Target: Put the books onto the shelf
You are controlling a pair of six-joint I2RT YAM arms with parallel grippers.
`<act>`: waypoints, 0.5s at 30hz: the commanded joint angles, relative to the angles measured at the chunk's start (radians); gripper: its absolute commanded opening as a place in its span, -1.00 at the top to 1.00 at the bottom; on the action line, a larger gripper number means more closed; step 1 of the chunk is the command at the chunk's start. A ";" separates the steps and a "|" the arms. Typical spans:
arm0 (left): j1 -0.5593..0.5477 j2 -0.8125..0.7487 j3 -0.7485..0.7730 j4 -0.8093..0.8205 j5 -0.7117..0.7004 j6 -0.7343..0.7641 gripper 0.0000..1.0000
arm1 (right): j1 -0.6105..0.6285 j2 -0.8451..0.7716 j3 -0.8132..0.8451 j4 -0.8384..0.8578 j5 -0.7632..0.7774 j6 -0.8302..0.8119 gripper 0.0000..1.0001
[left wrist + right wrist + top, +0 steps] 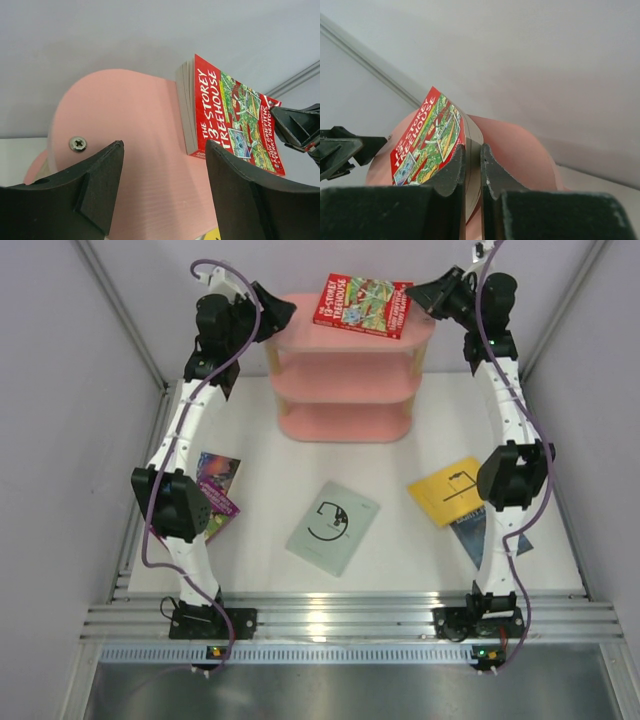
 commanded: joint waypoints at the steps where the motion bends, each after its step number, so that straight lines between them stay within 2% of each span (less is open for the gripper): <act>1: 0.001 0.028 0.033 -0.007 0.026 0.055 -0.43 | 0.032 -0.010 0.031 0.043 -0.035 -0.014 1.00; 3: 0.001 0.035 0.031 0.022 0.072 0.052 -0.43 | 0.038 0.002 0.040 0.069 -0.043 0.008 0.97; 4: 0.001 0.045 0.030 0.035 0.089 0.047 -0.43 | 0.044 0.016 0.056 0.069 -0.041 0.011 0.87; 5: -0.002 0.049 0.027 0.044 0.106 0.035 -0.42 | 0.047 0.021 0.059 0.069 -0.040 0.009 0.73; 6: -0.002 0.054 0.024 0.056 0.123 0.029 -0.43 | 0.049 0.025 0.062 0.057 -0.037 0.005 0.27; 9: -0.011 0.057 0.010 0.079 0.145 0.027 -0.43 | 0.050 0.016 0.053 -0.024 0.024 -0.043 -0.12; 12: -0.016 0.060 0.007 0.079 0.138 0.035 -0.43 | 0.046 -0.008 0.047 -0.080 0.101 -0.078 -0.24; 15: -0.016 0.068 0.008 0.079 0.131 0.033 -0.43 | 0.038 -0.036 0.042 -0.141 0.201 -0.097 -0.25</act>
